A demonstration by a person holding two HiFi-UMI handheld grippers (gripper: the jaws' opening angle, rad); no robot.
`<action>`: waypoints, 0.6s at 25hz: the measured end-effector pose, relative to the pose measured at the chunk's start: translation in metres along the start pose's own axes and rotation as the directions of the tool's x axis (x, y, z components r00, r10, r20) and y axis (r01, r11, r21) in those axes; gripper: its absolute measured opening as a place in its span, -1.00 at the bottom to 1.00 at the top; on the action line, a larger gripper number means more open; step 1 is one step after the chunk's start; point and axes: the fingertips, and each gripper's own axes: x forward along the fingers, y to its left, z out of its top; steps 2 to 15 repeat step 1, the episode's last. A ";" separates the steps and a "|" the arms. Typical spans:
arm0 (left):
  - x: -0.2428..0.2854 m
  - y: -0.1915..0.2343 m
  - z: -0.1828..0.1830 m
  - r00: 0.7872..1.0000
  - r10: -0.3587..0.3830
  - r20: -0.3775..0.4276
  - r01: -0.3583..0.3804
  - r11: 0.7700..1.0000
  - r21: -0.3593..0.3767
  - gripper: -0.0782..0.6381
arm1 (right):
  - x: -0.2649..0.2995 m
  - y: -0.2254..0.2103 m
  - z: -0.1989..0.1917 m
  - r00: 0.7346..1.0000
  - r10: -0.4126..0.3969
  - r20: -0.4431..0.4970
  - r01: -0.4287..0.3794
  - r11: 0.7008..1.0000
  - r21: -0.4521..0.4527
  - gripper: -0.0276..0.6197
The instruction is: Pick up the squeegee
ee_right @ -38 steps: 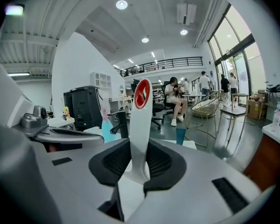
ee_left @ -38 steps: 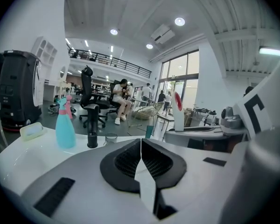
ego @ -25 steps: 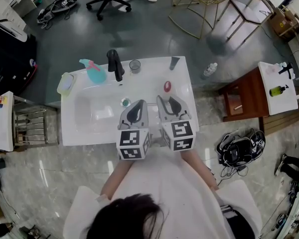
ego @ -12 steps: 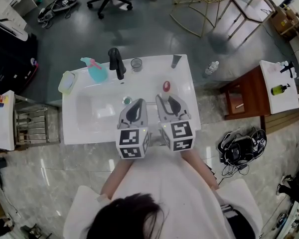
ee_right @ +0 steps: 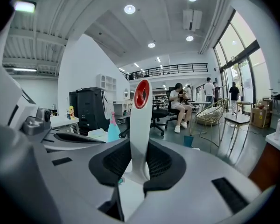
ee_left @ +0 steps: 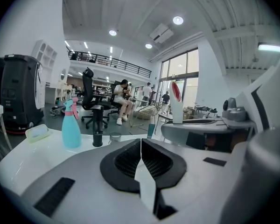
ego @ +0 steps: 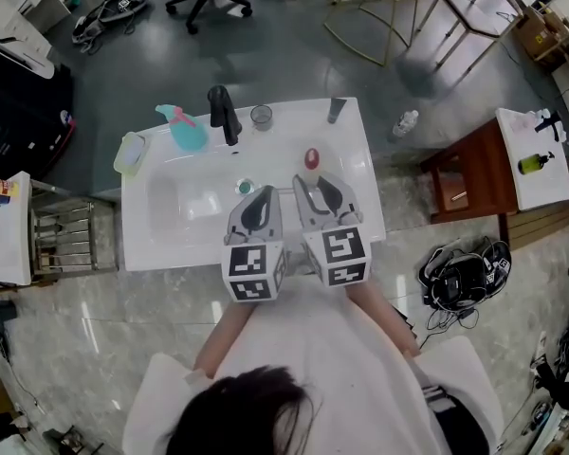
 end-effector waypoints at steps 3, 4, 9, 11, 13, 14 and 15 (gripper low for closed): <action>-0.001 0.000 0.001 1.000 0.000 0.004 0.000 1.000 -0.001 -0.70 | -0.001 0.002 0.002 1.000 0.003 0.003 -0.003 1.000 -0.001 -0.61; -0.001 0.000 0.001 1.000 0.000 0.004 0.000 1.000 -0.001 -0.70 | -0.001 0.002 0.002 1.000 0.003 0.003 -0.003 1.000 -0.001 -0.61; -0.001 0.000 0.001 1.000 0.000 0.004 0.000 1.000 -0.001 -0.70 | -0.001 0.002 0.002 1.000 0.003 0.003 -0.003 1.000 -0.001 -0.61; -0.001 0.000 0.001 1.000 0.000 0.004 0.000 1.000 -0.001 -0.70 | -0.001 0.002 0.002 1.000 0.003 0.003 -0.003 1.000 -0.001 -0.61; -0.001 0.000 0.001 1.000 0.000 0.004 0.000 1.000 -0.001 -0.70 | -0.001 0.002 0.002 1.000 0.003 0.003 -0.003 1.000 -0.001 -0.61; -0.001 0.000 0.001 1.000 0.000 0.004 0.000 1.000 -0.001 -0.70 | -0.001 0.002 0.002 1.000 0.003 0.003 -0.003 1.000 -0.001 -0.61; -0.001 0.000 0.001 1.000 0.000 0.004 0.000 1.000 -0.001 -0.70 | -0.001 0.002 0.002 1.000 0.003 0.003 -0.003 1.000 -0.001 -0.61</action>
